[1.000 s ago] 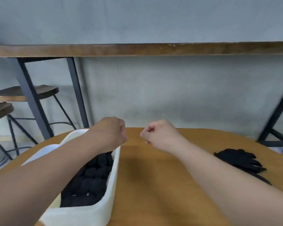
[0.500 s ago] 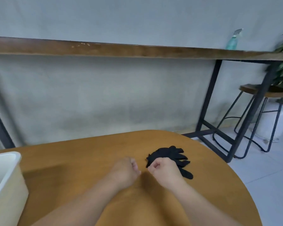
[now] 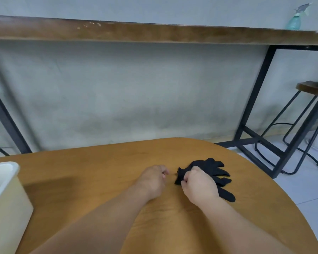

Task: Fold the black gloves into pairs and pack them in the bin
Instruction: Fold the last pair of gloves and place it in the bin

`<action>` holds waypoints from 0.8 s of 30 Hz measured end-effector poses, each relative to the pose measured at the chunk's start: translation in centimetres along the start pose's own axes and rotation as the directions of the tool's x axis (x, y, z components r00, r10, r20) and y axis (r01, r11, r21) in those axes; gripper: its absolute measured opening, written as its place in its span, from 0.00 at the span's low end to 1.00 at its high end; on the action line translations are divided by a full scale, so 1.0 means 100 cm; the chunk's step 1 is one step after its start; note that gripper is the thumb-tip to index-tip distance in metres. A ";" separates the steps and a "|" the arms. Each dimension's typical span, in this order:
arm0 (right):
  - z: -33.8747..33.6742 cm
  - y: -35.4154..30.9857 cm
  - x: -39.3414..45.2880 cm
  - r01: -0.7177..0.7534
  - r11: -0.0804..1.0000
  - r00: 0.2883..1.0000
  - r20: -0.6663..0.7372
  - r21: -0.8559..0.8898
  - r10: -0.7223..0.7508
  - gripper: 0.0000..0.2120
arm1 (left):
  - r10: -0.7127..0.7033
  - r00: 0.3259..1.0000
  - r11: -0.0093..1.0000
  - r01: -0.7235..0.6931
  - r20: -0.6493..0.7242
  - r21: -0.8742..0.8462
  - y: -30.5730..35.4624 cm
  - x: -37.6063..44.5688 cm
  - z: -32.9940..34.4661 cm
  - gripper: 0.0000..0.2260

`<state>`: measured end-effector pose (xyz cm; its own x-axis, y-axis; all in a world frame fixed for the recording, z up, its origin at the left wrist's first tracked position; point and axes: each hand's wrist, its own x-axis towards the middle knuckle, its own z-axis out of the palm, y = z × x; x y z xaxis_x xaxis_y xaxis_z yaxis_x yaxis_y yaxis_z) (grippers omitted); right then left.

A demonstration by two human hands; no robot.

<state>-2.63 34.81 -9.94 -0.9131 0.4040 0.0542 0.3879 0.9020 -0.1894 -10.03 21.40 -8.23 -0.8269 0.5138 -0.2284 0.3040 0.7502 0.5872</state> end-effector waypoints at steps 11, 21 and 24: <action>-0.118 -0.019 -0.011 0.078 0.896 0.995 0.027 0.438 -0.100 0.05 | 0.275 0.940 0.954 -0.293 -0.200 -0.068 0.044 -0.039 -0.062 0.16; -0.173 -0.067 -0.040 0.244 0.773 0.920 0.110 0.586 -0.375 0.05 | 0.255 0.957 0.959 -0.269 -0.139 -0.093 0.037 -0.111 -0.148 0.02; -0.162 -0.091 -0.040 0.273 0.818 0.923 0.102 0.506 -0.371 0.01 | 0.185 0.978 0.979 -0.191 -0.093 -0.063 0.019 -0.123 -0.154 0.03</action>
<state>-0.43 27.46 7.45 -0.9995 0.0225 0.0199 0.0047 0.7712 -0.6366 -6.60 10.09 7.63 -0.7966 0.6030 -0.0429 0.4259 0.6101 0.6681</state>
